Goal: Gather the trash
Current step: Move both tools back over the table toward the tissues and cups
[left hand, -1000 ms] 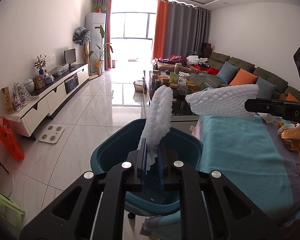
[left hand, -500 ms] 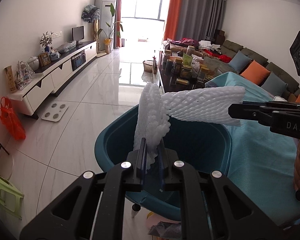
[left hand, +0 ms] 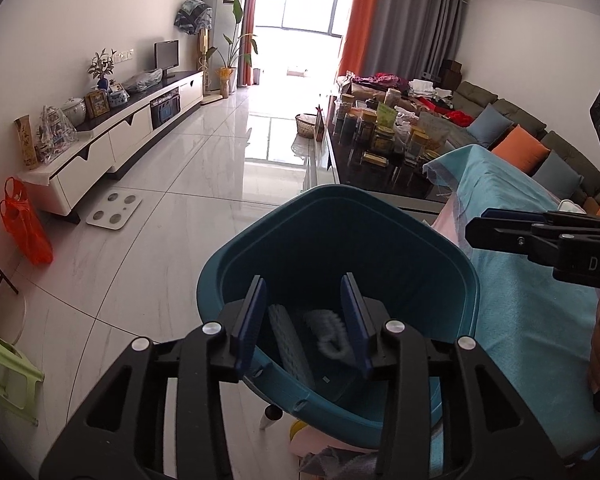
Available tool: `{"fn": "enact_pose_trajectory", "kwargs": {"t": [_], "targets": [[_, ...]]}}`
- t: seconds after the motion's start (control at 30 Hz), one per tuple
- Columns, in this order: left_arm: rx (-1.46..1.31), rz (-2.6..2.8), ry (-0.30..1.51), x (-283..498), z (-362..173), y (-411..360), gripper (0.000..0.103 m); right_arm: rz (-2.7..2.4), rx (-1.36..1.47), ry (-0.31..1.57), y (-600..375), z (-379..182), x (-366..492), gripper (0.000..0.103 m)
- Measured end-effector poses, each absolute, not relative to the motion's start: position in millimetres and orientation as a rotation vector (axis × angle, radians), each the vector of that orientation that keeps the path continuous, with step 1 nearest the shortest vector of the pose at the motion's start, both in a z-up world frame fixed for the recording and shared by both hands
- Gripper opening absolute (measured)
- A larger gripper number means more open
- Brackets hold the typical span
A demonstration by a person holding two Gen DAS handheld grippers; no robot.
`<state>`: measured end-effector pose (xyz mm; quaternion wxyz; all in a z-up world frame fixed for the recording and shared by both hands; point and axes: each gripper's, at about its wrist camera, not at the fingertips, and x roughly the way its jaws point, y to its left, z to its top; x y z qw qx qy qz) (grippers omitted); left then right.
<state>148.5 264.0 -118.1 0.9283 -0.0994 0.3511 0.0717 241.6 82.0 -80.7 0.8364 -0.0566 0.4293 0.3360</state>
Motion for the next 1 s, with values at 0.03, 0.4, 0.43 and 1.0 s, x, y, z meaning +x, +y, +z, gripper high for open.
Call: {"fn": "enact_pose_trajectory", "kwargs": {"t": [0.03, 0.4, 0.43, 1.0], "targets": [[-0.206, 0.145, 0.711, 148.2, -115.5, 262.4, 0.039, 0.713, -0.115, 0.906, 79.1, -80.2, 241.1, 0.037], [-0.176, 0.011, 0.585, 119.0, -75.1, 215.8, 0.054, 0.705, -0.028, 0.819, 16.1, -52.1, 205.5, 0.042], [-0.172, -0.011, 0.579, 118.7, -71.0, 208.0, 0.054, 0.695, -0.022, 0.809, 6.8, -48.8, 200.2, 0.043], [-0.061, -0.543, 0.578, 108.5, -49.1, -7.2, 0.055, 0.319, 0.103, 0.717, -202.1, -31.4, 113.1, 0.051]]}}
